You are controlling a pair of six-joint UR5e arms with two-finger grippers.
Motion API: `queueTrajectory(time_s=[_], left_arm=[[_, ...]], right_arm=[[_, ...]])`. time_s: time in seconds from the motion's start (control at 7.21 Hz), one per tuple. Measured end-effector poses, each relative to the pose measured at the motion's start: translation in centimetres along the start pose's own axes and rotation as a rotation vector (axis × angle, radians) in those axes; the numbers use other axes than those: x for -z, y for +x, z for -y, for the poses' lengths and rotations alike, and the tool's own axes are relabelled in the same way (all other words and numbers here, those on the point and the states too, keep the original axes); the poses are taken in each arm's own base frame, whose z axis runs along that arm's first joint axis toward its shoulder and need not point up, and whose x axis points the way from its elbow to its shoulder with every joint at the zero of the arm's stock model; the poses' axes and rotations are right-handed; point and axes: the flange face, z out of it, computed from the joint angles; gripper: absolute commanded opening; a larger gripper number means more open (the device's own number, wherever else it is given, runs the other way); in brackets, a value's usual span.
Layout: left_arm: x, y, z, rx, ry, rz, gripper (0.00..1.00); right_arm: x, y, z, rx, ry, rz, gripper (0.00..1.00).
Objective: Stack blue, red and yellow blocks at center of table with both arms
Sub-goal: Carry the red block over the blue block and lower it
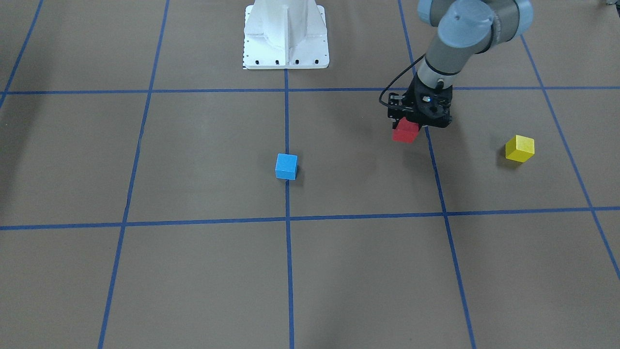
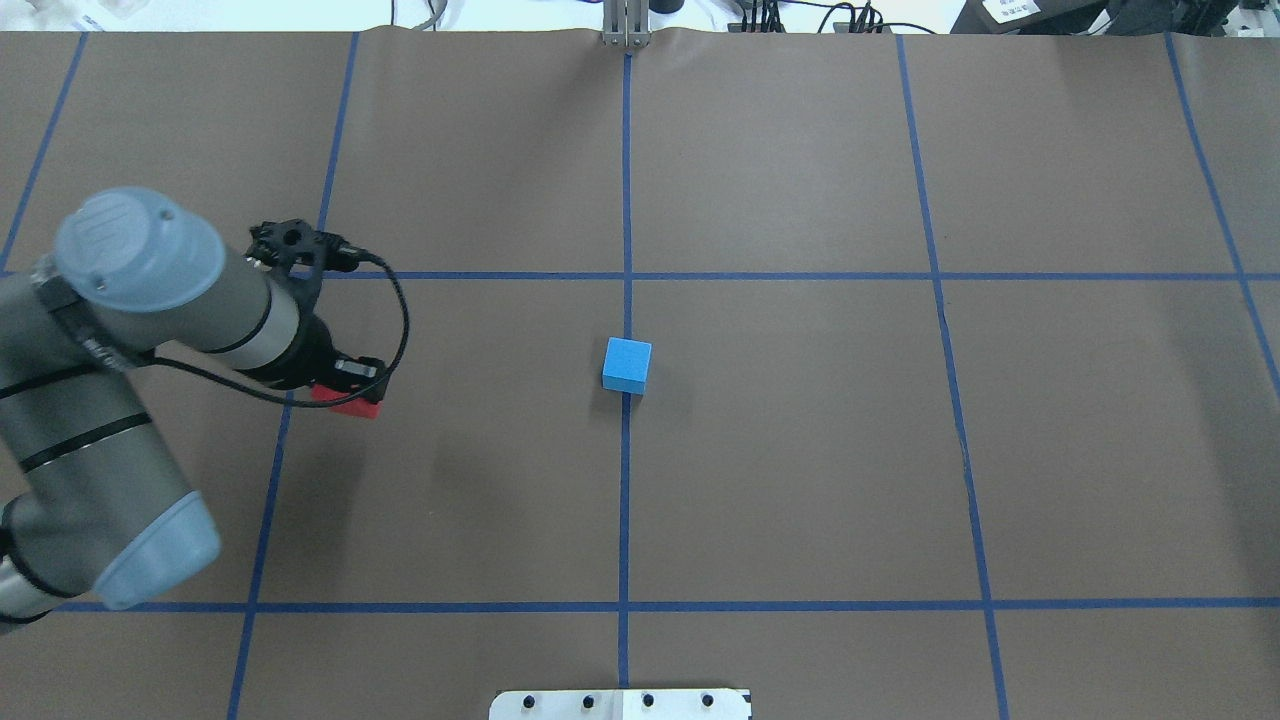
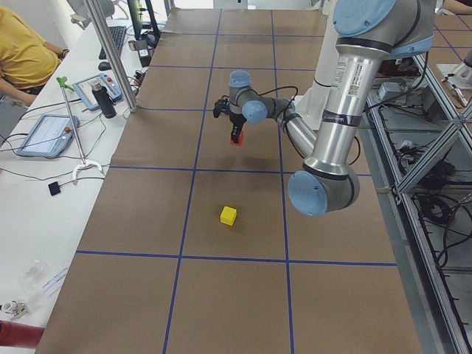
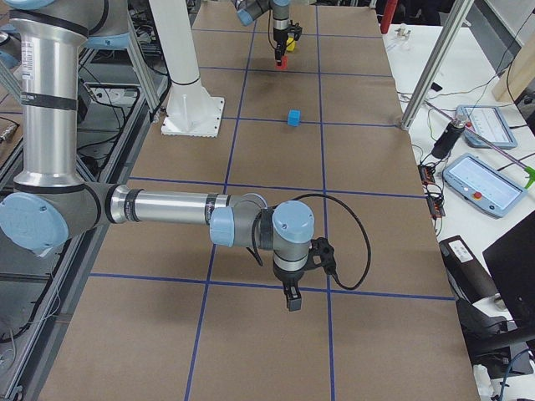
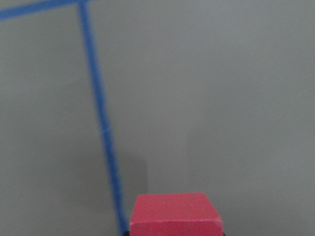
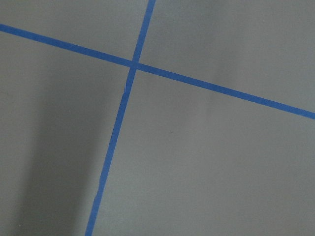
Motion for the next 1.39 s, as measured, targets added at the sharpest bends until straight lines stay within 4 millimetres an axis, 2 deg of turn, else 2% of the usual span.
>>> queueTrajectory(time_s=[0.28,0.42,0.56,0.69,0.97,1.11,1.39], left_arm=[[0.8,10.1,6.6,0.081,0.000,-0.009,0.00],[0.7,14.8,9.0,0.104,-0.004,-0.010,0.00],[0.5,18.8,10.4,0.105,-0.004,-0.006,0.00],[0.1,21.8,11.0,0.096,-0.007,0.002,0.00],[-1.6,24.6,10.1,0.054,-0.009,0.023,0.00],[-2.3,25.0,9.6,0.015,-0.011,0.032,0.00],[-3.2,24.5,9.2,-0.023,-0.014,0.041,0.00]], right_arm=[[-0.1,0.0,0.0,-0.013,-0.001,0.002,1.00],[0.0,0.0,0.1,-0.024,0.000,0.002,1.00],[0.0,0.0,0.2,-0.029,0.001,0.002,1.00],[0.1,0.0,0.2,-0.031,0.002,0.002,1.00],[0.1,-0.1,0.3,-0.033,0.003,0.001,1.00],[0.1,-0.1,0.3,-0.033,0.003,0.001,1.00],[0.2,-0.1,0.3,-0.032,0.004,0.002,1.00]])
